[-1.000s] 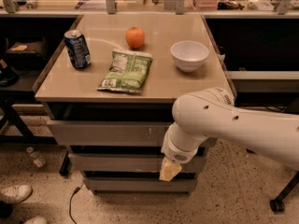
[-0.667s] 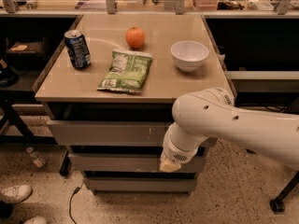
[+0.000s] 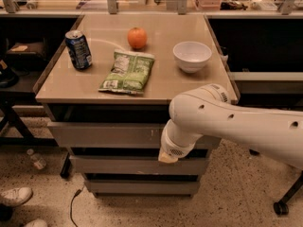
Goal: Close top drawer
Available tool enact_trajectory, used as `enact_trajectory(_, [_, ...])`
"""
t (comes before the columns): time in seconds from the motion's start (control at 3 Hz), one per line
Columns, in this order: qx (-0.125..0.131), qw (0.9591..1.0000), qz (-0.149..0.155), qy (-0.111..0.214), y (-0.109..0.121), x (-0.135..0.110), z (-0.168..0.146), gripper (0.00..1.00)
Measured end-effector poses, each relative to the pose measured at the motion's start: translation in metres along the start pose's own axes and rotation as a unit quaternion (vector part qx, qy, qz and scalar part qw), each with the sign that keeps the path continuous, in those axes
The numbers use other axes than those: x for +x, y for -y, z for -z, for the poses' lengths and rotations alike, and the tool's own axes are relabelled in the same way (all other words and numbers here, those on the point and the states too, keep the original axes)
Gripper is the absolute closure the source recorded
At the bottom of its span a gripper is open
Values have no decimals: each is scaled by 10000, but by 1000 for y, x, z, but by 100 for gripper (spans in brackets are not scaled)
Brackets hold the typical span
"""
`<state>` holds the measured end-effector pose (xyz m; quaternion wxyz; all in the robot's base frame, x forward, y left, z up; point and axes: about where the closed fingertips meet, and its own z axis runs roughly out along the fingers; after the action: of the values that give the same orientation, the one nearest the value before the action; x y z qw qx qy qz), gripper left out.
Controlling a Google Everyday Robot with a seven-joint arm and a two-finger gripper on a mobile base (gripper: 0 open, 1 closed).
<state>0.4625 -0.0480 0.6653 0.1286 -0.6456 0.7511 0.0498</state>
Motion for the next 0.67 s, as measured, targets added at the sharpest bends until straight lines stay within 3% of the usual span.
enact_trajectory(0.67, [512,9983,-261,15,39,-7,-3,100])
